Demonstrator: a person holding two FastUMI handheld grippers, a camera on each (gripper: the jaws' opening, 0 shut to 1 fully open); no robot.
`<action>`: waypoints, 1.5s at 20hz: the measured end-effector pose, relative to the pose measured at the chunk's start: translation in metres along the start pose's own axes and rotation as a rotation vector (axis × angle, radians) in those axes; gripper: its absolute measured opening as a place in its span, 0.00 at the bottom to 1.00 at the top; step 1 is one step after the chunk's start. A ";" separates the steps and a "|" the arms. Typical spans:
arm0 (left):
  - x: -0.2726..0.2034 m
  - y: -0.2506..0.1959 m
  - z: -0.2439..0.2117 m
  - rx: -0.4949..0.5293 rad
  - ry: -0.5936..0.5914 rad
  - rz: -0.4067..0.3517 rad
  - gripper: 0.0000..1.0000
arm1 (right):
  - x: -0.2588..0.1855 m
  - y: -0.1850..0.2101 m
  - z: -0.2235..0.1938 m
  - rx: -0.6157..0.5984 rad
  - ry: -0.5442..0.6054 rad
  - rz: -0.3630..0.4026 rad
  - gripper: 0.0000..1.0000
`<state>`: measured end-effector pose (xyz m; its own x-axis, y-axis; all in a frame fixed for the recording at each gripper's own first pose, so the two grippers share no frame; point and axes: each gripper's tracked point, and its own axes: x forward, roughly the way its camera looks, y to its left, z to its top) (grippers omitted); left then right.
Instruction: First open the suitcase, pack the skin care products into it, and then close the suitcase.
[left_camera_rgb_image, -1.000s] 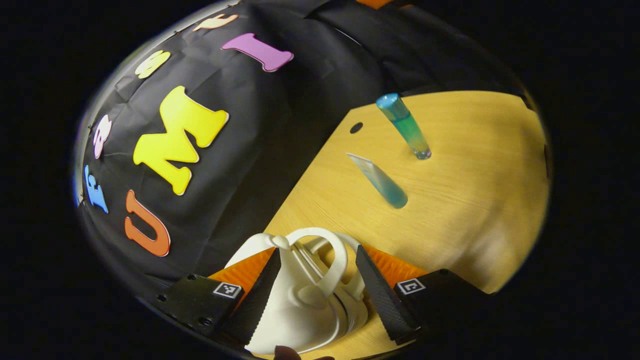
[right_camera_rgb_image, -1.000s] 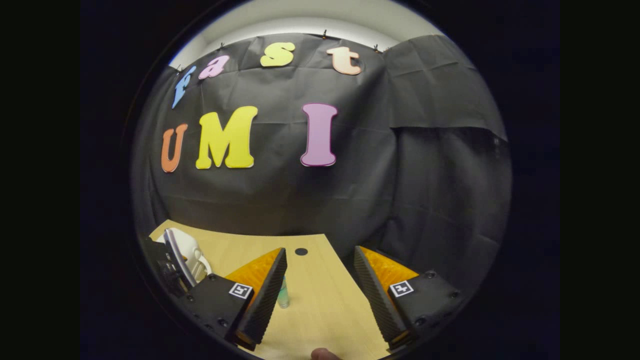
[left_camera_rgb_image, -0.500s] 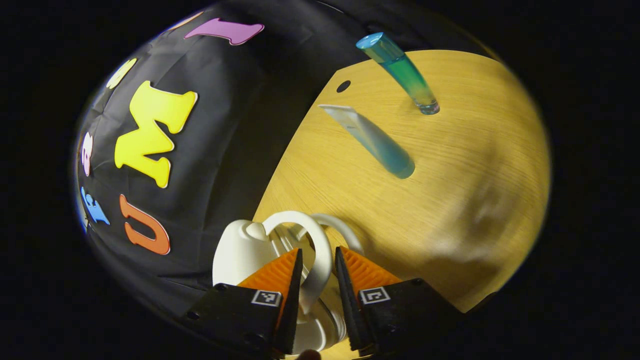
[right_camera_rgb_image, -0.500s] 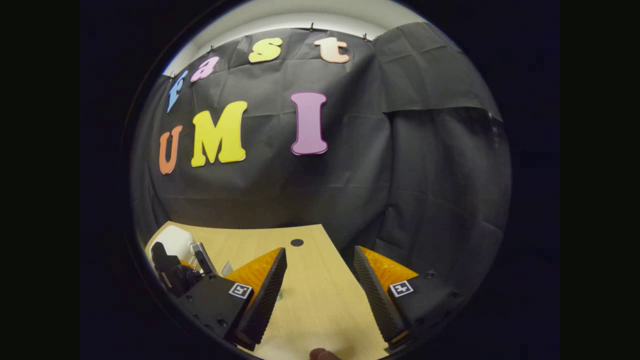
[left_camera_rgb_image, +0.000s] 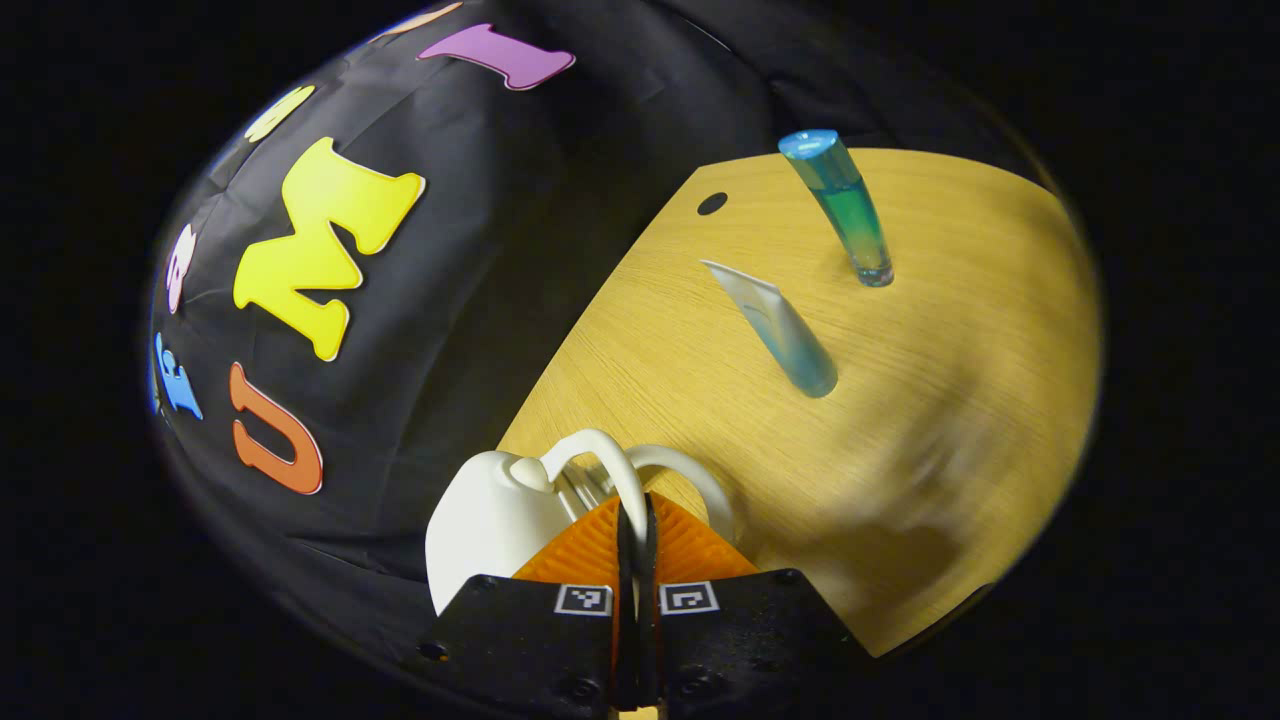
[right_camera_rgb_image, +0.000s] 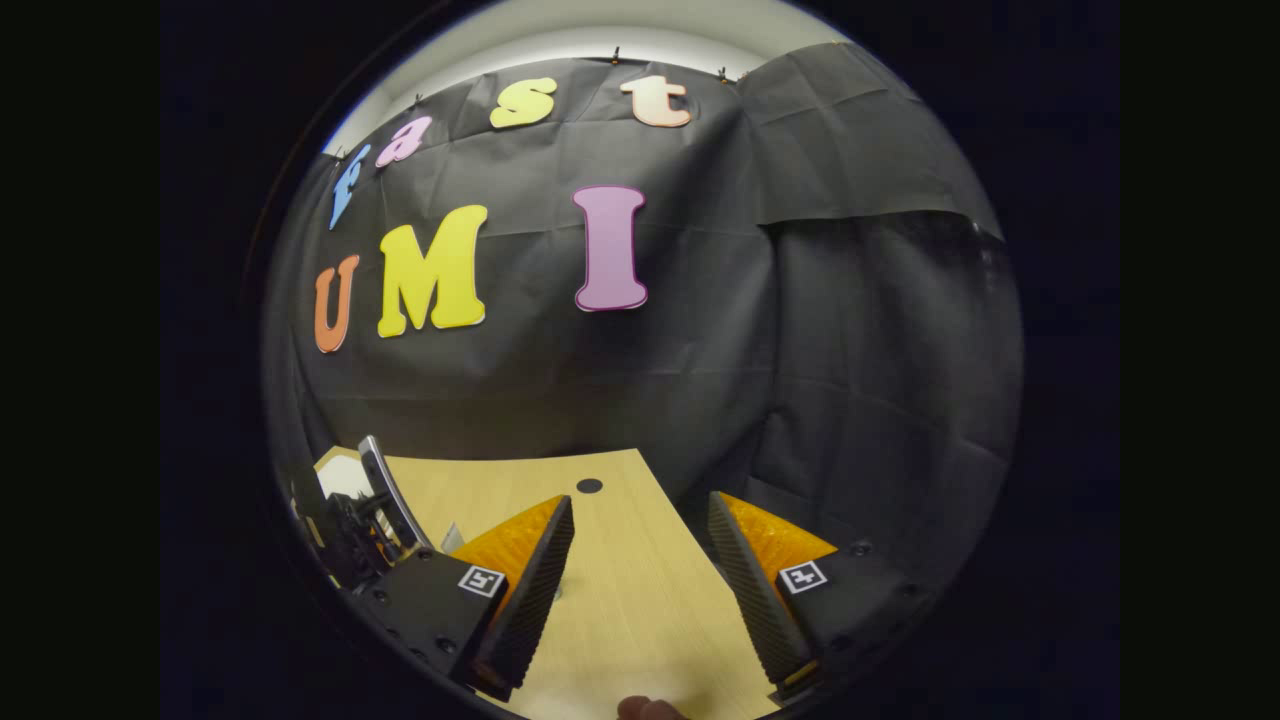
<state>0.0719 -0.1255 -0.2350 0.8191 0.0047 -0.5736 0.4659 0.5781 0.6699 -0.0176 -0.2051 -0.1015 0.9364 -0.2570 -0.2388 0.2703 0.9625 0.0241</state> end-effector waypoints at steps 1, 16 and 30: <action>-0.007 0.007 0.005 -0.028 -0.024 0.004 0.03 | -0.002 0.005 0.002 -0.007 -0.005 -0.003 0.81; -0.090 0.290 -0.107 -0.662 -0.362 0.176 0.02 | -0.047 0.189 0.077 -0.083 -0.152 0.181 0.80; 0.041 0.266 -0.387 -1.150 -0.122 0.039 0.03 | -0.059 0.265 0.052 -0.306 -0.082 0.216 0.81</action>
<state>0.0999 0.3438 -0.2627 0.8826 -0.0035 -0.4702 -0.0890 0.9807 -0.1742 0.0106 0.0605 -0.0306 0.9827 -0.0393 -0.1812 -0.0033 0.9735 -0.2288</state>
